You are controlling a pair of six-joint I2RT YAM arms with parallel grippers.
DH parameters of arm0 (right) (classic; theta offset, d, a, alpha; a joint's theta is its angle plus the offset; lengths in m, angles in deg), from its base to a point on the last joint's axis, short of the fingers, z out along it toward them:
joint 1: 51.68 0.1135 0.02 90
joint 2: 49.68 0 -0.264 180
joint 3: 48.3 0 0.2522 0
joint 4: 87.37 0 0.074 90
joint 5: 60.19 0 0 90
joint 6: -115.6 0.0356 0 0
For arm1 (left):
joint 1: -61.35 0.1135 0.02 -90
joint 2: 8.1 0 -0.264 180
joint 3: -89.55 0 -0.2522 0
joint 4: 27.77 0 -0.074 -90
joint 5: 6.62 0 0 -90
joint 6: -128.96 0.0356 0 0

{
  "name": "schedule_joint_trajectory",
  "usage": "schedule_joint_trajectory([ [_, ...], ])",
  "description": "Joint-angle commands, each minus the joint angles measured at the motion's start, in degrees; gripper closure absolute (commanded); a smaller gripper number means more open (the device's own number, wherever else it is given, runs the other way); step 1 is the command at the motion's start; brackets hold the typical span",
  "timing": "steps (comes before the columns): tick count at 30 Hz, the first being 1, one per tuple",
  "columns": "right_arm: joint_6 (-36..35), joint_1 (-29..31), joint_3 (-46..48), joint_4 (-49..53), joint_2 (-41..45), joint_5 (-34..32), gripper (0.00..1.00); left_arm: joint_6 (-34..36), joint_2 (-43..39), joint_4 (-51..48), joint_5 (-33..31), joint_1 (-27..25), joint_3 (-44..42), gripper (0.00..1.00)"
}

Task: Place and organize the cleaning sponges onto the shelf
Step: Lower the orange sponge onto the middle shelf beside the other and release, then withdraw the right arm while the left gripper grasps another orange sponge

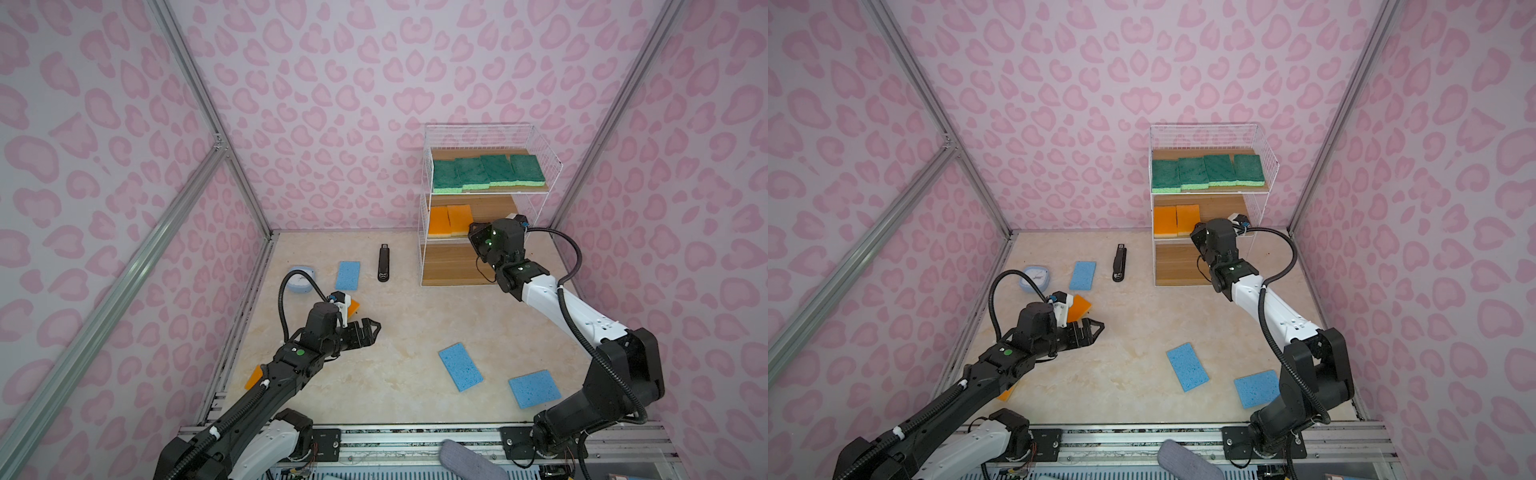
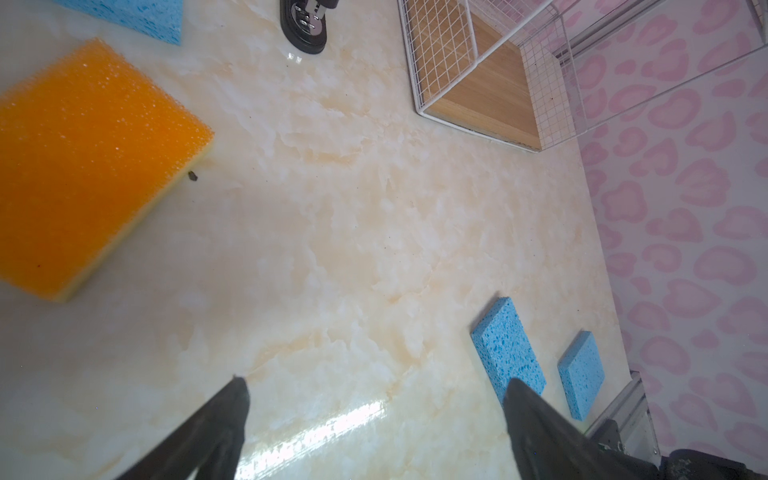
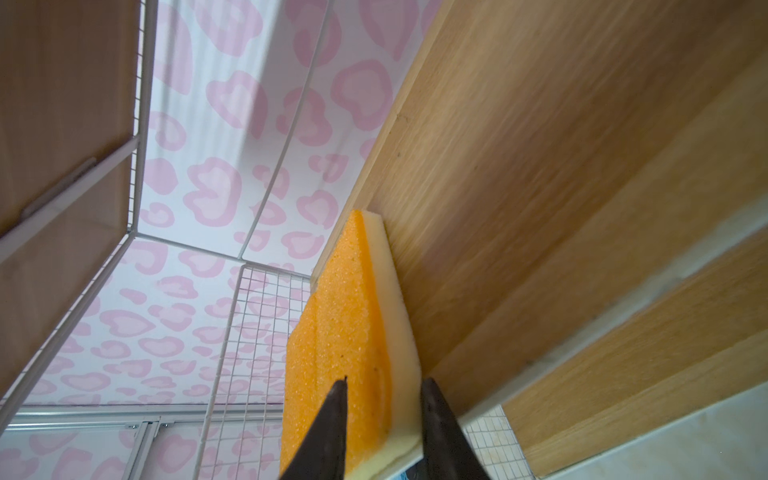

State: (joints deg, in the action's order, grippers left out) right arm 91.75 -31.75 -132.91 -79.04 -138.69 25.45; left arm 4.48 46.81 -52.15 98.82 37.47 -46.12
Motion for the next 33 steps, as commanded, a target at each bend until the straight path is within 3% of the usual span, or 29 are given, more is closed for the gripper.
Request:
schedule_joint_trajectory([
  [1,-2.2,0.2,1.0,-2.3,1.2,1.2,0.57,-0.5,-0.2,0.4,0.2,0.1,0.7,0.03],
  [6,-4.5,-0.4,1.2,-1.3,3.4,1.6,0.39,-0.8,-0.6,0.2,0.3,0.1,0.8,0.03],
  [13,-13.6,-0.8,-5.5,12.5,3.9,3.3,0.25,-1.8,-0.9,-1.0,-1.0,0.1,1.0,0.03],
  [21,-16.2,-3.0,3.1,10.1,11.2,8.3,0.25,-4.4,0.2,-3.7,-8.9,2.3,1.1,0.03],
  [26,-17.2,-3.7,10.8,5.7,16.8,11.6,0.25,-6.5,1.6,-4.1,-15.3,7.0,0.6,0.04],
  [33,-19.1,-3.8,17.7,5.0,22.1,17.2,0.25,-7.8,8.5,0.4,-17.1,13.0,3.8,0.04],
])
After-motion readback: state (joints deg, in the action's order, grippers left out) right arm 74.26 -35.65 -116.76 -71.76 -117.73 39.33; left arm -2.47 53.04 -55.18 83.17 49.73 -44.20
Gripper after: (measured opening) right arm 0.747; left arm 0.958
